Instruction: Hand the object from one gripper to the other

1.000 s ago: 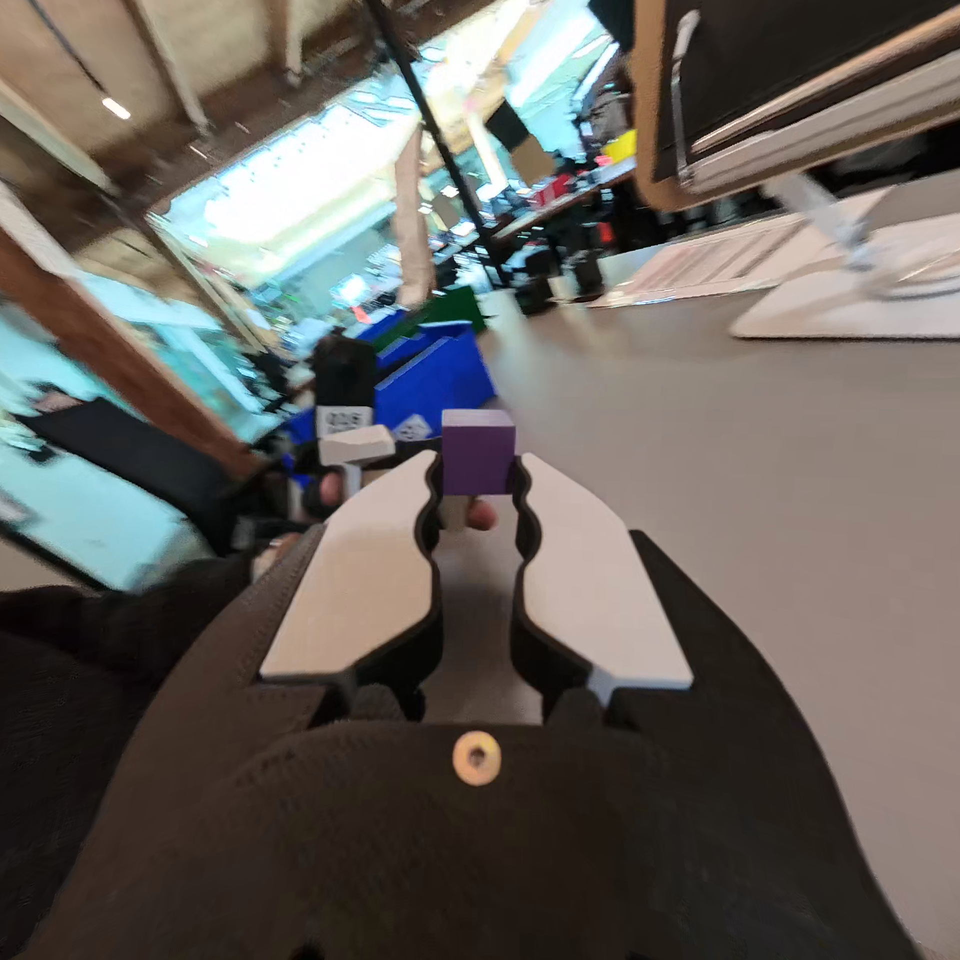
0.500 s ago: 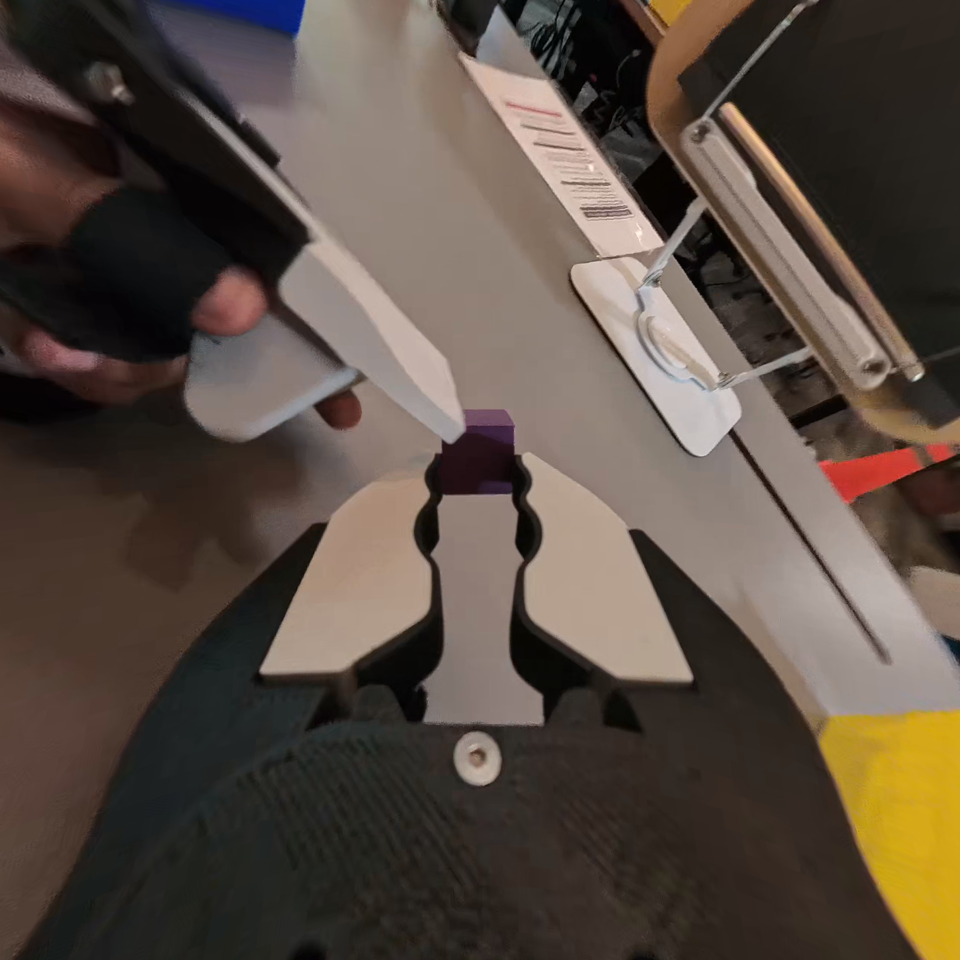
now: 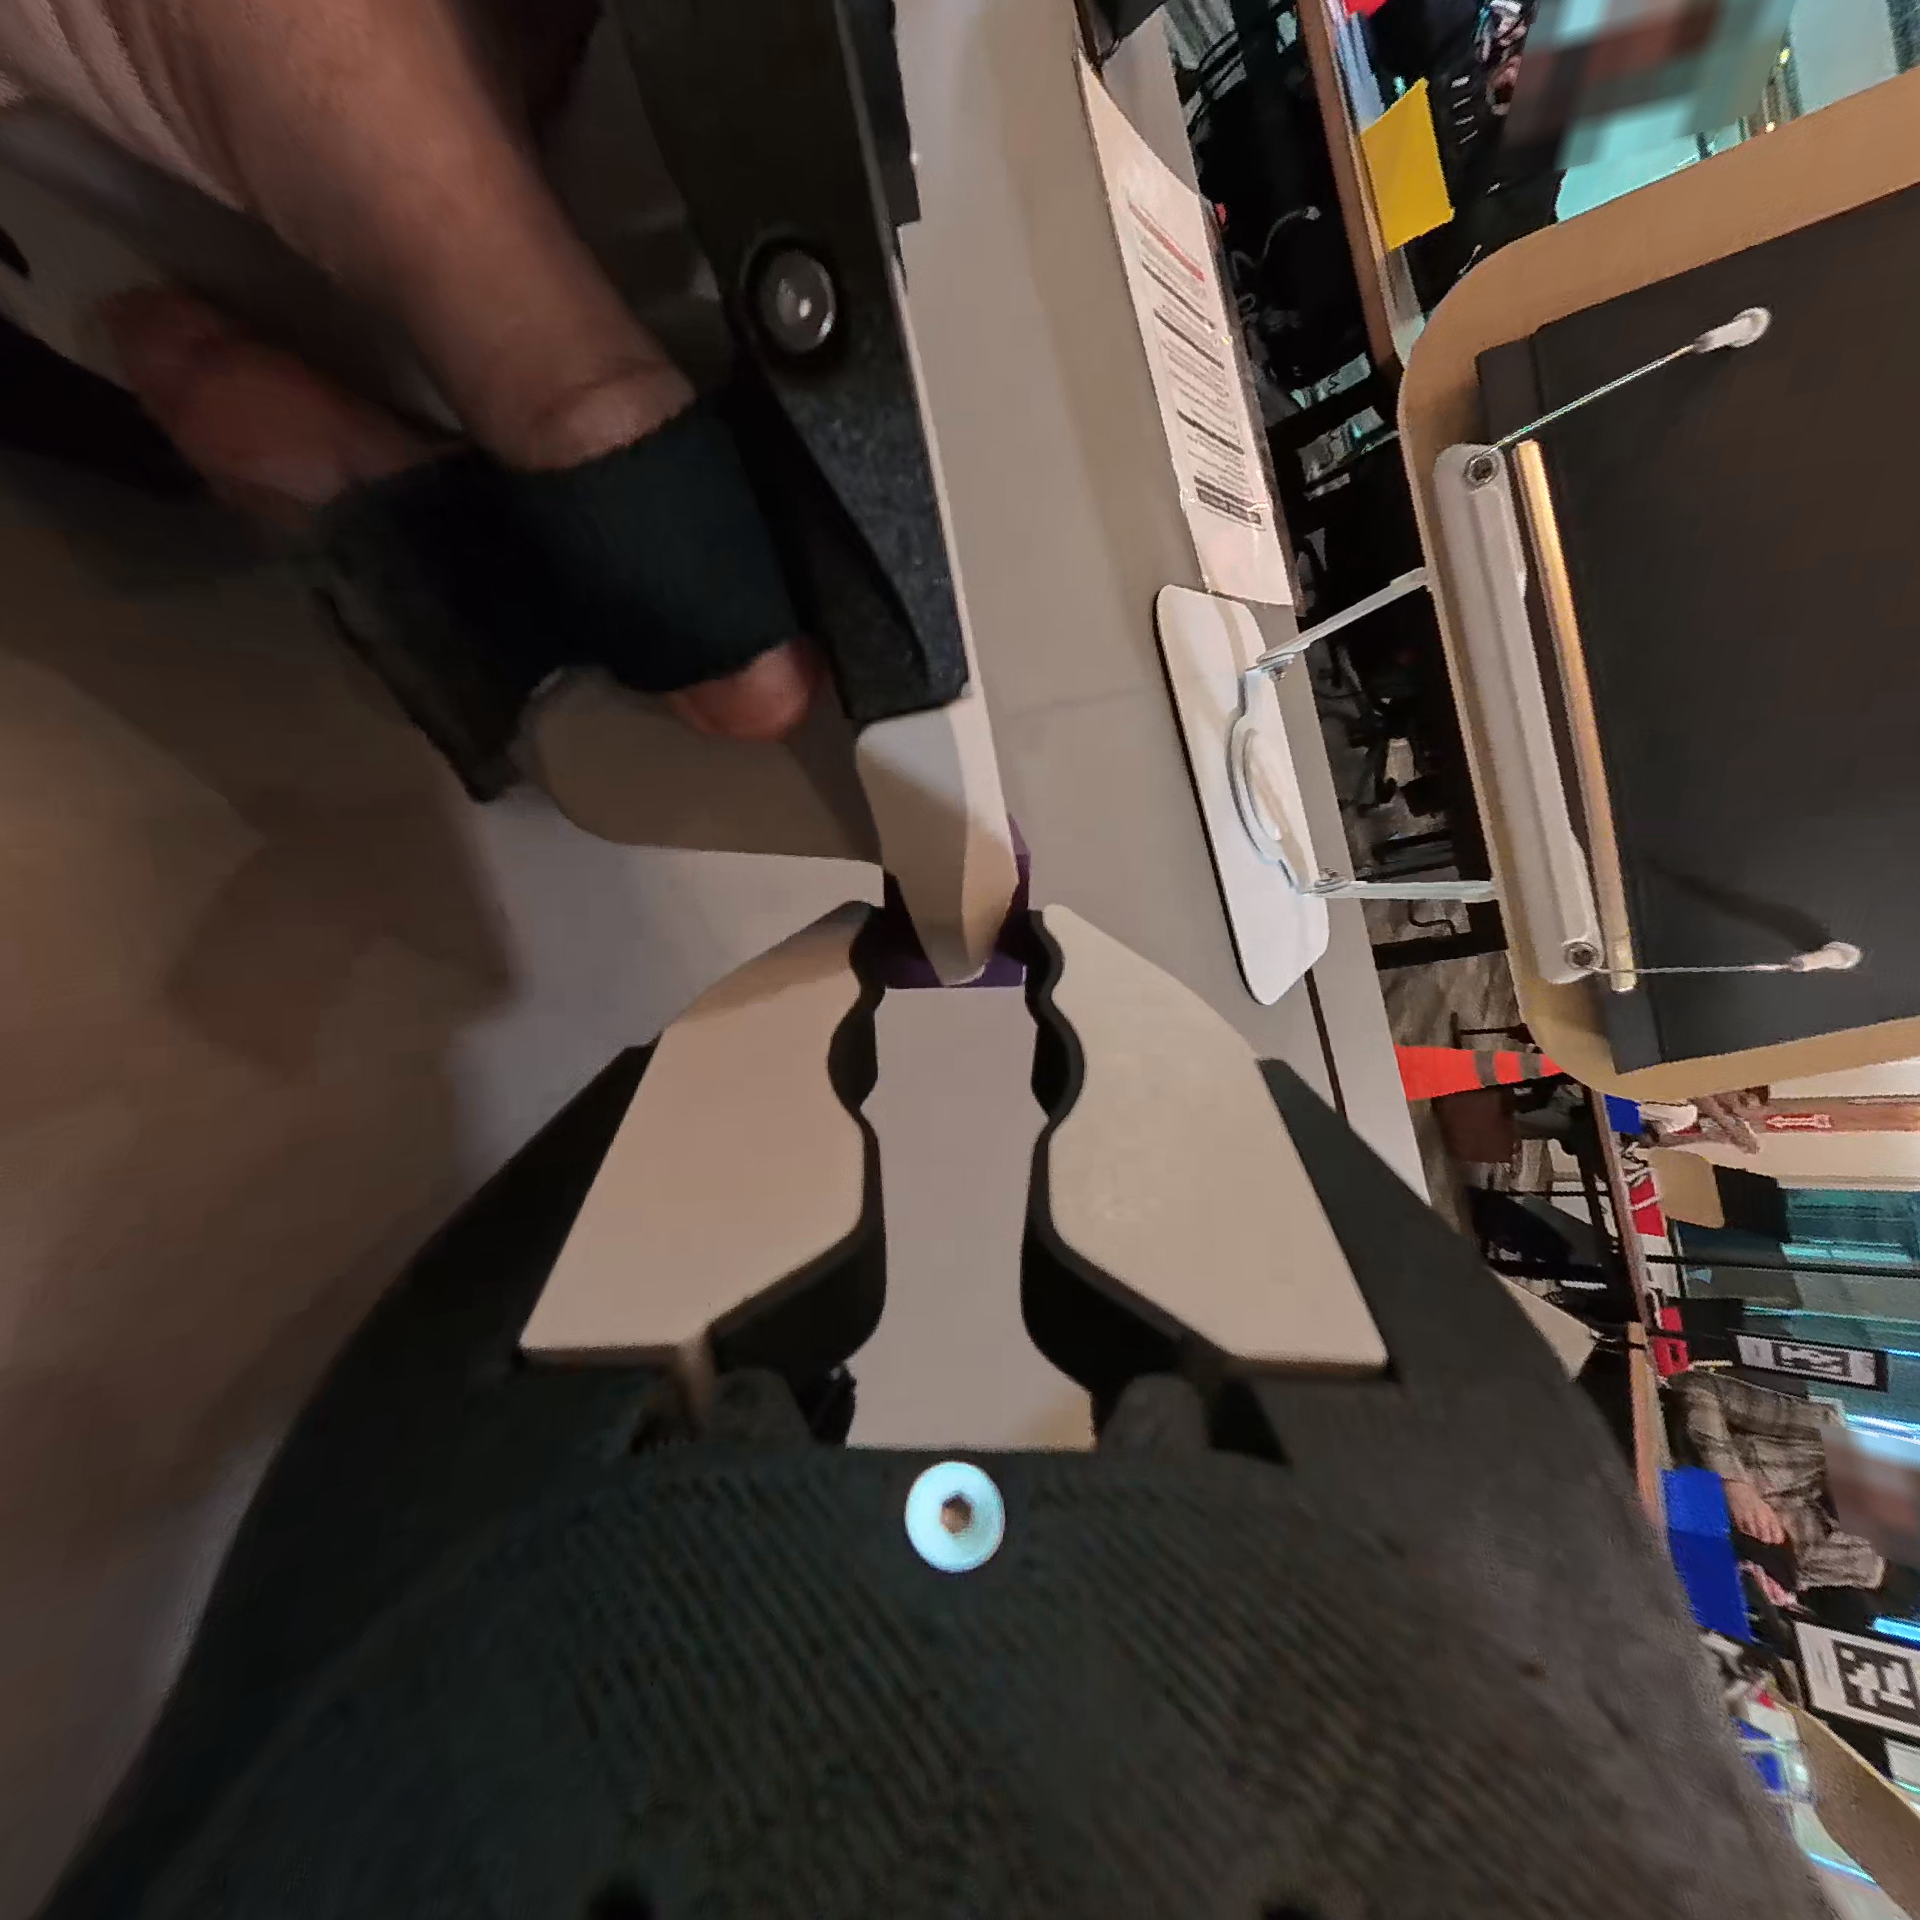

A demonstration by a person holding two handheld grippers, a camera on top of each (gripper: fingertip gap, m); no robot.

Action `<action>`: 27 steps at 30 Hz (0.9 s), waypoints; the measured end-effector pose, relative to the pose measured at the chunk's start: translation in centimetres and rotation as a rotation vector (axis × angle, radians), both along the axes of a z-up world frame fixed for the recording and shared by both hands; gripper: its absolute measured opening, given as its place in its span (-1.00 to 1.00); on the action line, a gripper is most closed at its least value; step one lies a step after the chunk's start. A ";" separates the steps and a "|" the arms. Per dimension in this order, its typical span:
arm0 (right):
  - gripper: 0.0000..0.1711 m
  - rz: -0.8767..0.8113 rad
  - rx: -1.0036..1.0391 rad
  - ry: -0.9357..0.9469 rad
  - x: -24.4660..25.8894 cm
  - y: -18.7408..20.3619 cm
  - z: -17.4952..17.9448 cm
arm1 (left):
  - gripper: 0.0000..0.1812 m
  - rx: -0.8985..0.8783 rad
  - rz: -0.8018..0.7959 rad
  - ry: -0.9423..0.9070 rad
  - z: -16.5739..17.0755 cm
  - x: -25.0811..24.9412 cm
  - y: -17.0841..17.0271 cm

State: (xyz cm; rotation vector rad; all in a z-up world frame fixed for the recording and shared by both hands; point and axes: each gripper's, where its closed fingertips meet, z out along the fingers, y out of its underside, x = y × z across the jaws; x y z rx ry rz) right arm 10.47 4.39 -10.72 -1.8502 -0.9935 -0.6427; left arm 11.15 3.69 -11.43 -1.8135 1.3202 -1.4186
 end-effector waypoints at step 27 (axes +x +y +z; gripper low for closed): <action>-0.44 0.122 0.376 0.465 -1.2 -1.1 8.3 | -0.68 -1.018 -0.091 -0.820 9.4 -1.6 0.1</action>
